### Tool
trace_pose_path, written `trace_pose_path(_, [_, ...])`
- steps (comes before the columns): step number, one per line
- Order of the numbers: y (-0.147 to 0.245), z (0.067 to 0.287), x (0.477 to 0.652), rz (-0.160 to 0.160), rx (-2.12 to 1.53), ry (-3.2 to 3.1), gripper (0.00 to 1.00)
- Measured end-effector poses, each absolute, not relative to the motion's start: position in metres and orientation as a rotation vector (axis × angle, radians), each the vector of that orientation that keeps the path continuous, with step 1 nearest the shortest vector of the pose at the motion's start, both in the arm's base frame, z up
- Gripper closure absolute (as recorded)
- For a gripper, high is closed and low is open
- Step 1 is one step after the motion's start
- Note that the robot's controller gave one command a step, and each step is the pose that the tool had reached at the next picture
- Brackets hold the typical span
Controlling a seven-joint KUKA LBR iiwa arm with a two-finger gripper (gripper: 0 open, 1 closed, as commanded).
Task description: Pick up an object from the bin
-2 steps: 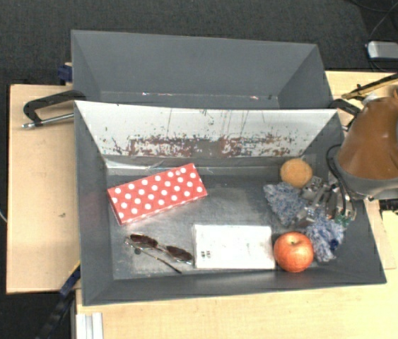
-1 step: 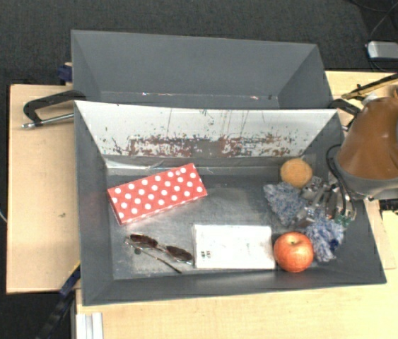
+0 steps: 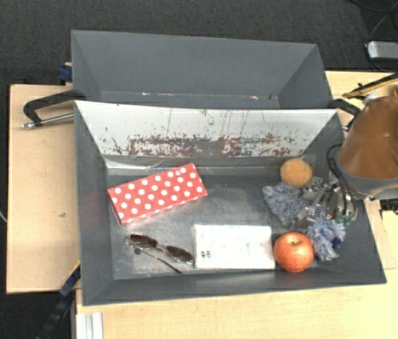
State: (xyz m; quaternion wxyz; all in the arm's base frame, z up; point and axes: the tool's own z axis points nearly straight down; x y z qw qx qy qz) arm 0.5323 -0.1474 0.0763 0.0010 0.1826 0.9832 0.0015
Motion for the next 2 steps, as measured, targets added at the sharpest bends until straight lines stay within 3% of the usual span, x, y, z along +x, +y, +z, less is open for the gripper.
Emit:
trace_pose_path(1, [-0.1480,0.1352,0.5337,0.001,0.570,3.082,1.00])
trace_pose_path(2, [-0.1484,0.1438,0.5345,0.001,0.570,3.079,1.00])
